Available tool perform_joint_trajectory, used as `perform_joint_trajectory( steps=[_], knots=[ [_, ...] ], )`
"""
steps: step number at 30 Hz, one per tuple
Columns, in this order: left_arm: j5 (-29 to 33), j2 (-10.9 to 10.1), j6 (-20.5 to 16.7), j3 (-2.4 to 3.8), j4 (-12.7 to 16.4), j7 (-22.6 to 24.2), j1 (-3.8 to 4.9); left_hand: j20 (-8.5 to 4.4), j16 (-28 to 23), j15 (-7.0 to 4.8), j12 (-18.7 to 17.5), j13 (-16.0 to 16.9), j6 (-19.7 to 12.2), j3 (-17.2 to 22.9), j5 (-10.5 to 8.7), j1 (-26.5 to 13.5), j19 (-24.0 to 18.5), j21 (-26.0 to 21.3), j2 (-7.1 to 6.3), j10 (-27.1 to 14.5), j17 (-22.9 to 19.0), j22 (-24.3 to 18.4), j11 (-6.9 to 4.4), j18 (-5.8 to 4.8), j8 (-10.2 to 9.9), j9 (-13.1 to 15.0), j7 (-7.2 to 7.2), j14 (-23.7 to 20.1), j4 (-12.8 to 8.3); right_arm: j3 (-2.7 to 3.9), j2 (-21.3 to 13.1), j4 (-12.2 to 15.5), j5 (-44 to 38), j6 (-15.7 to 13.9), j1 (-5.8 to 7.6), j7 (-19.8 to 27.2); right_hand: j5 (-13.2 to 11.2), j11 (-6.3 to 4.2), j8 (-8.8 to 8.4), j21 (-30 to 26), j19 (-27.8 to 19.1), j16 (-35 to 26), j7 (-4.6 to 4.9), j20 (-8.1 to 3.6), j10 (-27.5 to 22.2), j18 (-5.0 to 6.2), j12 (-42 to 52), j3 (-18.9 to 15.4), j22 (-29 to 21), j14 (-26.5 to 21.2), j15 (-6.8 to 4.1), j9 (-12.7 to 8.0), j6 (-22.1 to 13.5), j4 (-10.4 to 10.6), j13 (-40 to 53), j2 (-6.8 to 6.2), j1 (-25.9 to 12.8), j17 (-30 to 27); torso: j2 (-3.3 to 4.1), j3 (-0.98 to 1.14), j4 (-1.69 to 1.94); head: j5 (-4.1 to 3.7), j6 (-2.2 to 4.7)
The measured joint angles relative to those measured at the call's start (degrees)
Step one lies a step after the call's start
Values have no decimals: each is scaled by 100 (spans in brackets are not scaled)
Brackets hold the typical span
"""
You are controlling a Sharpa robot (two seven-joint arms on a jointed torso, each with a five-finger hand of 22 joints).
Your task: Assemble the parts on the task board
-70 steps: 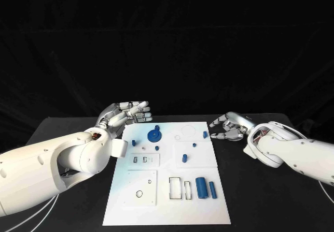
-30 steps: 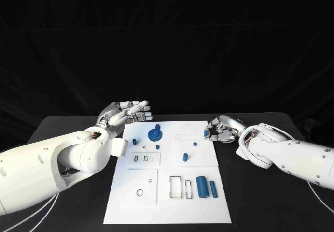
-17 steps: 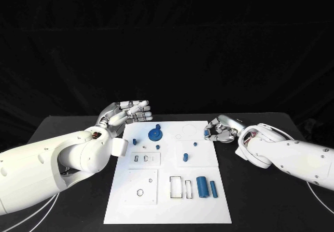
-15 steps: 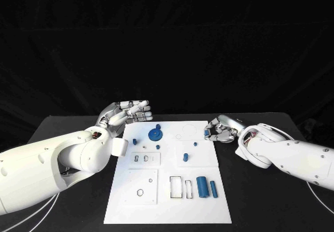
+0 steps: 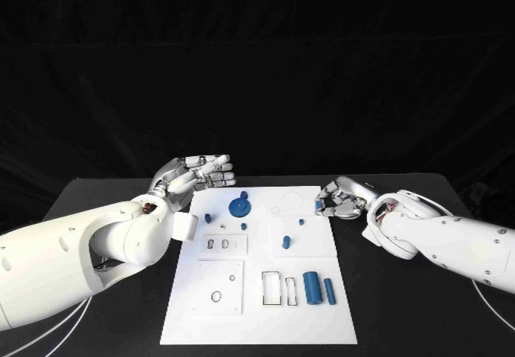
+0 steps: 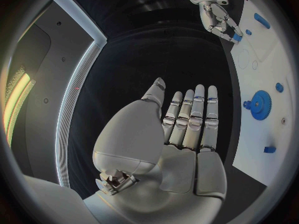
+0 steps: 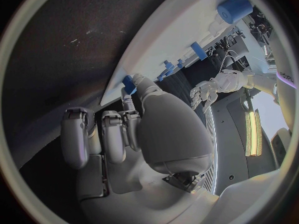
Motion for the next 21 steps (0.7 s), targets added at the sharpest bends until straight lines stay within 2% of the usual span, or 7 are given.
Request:
perform_joint_trajectory(
  steps=[2, 7, 10, 15, 21],
  knots=[
    [0, -1, 0, 0, 0, -3, 0, 0, 0, 0, 0, 0, 0, 0, 0, 0, 0, 0, 0, 0, 0, 0, 0, -1, 0, 0, 0, 0, 0, 0, 1, 1, 4, -50, 0, 0, -72, -12, 40, 10, -4, 0, -17, -38, 11, 0, 11, 54, 0, -9, -9, 14, 43, -18, 0, 17, 2, 0, 0, 0, -1, 1, -1],
    [0, -3, 2, 0, 0, -11, 0, 0, -27, 0, -30, 0, 0, 0, 0, 0, 0, 0, 0, 0, 0, 0, 0, -1, -32, 0, 0, 0, 0, 0, -2, 34, 10, -212, 0, 0, -95, -41, 64, 53, -4, 0, -13, -39, 0, 0, 40, 124, 0, -9, -49, 14, 50, -44, 0, 93, 47, 0, 1, 1, -1, 1, -18],
    [1, -4, 5, 0, -9, -14, 0, 0, -27, 0, -30, 0, 0, 0, 0, 0, 0, 0, 0, 0, 0, 0, 0, 0, -33, 0, 0, 0, 0, 9, -23, 151, 5, -339, 0, -16, -92, -41, 64, 98, -12, 0, -13, -71, 0, 0, 40, 162, -1, -9, -49, 12, 49, -31, 0, 138, 33, 0, 0, 3, -3, 12, -26],
    [1, 4, 9, 0, -73, -22, 0, 0, -27, 0, -30, 0, 0, 0, 0, 0, 0, 0, 0, 0, 0, 1, 0, 0, -33, 0, 0, 0, 0, 36, -118, 603, -28, -492, 26, -87, -58, -41, 64, 122, -3, 0, -13, -80, 0, 0, 40, 181, 4, -9, -49, 11, 48, -18, 0, 183, 0, -1, -16, 1, -3, 35, -48],
    [4, 38, 12, 0, -160, -29, 0, 0, -27, 0, -30, 0, 0, 0, 0, 0, 0, 0, 0, 0, 0, 1, 0, 0, -33, 0, 0, 0, 0, 58, -113, 1210, -125, -571, 123, -246, -58, -41, 58, 122, -3, 0, -21, -80, 0, 0, 72, 190, 3, -9, -49, 10, 38, -9, 0, 218, -35, -1, -49, -20, -8, 78, -52]
  ],
)
